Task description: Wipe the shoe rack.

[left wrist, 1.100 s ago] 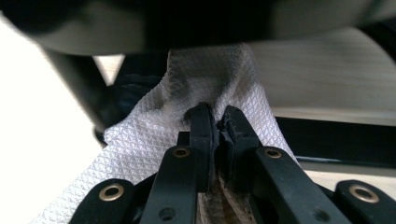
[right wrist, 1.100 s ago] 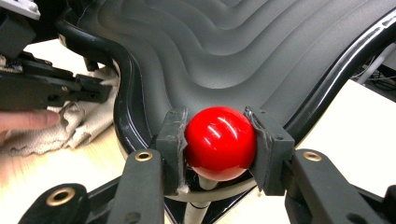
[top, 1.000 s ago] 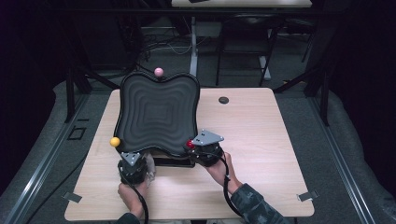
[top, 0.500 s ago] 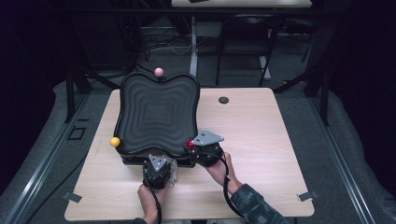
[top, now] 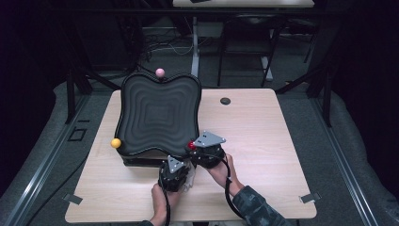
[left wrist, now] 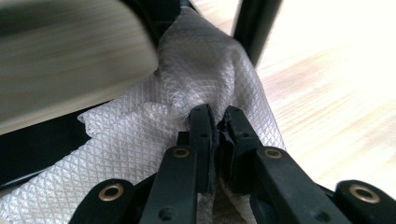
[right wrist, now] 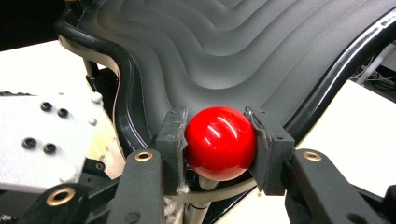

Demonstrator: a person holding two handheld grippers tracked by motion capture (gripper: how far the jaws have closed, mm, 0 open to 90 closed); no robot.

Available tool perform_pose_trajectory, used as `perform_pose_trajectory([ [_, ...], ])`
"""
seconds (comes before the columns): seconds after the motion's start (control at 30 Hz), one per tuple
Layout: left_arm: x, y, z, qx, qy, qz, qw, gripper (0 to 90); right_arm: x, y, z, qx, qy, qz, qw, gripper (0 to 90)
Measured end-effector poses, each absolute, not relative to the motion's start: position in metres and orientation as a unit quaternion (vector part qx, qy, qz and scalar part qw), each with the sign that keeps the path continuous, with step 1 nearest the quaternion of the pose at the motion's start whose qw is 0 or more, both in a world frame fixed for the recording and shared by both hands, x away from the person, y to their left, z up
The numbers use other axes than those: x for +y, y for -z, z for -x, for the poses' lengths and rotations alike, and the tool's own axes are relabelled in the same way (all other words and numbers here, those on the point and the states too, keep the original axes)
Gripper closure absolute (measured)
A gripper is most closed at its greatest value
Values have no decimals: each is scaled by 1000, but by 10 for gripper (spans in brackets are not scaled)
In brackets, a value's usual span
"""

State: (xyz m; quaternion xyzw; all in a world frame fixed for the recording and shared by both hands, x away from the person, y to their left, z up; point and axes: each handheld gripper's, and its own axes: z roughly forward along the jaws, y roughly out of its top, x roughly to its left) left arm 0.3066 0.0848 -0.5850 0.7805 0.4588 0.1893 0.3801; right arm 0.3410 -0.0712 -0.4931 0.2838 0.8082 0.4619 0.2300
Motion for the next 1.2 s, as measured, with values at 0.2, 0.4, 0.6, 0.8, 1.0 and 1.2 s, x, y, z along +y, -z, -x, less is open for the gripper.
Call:
perform_pose_trajectory([
  [0.2, 88, 578, -302, 455, -195, -772, 398, 832, -71, 493, -341, 809, -462, -283, 230, 603],
  [0.4, 95, 561, -293, 450, -204, -765, 414, 832, -72, 492, -341, 811, -457, -285, 230, 603],
  [0.6, 105, 542, -285, 448, -209, -754, 432, 832, -71, 493, -341, 810, -459, -283, 228, 604],
  [0.8, 112, 530, -281, 447, -214, -753, 432, 835, -72, 492, -341, 811, -458, -283, 230, 604],
  [1.0, 124, 524, -278, 450, -213, -759, 419, 837, -72, 492, -341, 811, -457, -282, 230, 603],
  [1.2, 135, 513, -264, 433, -233, -759, 427, 838, -72, 492, -341, 812, -455, -282, 231, 603],
])
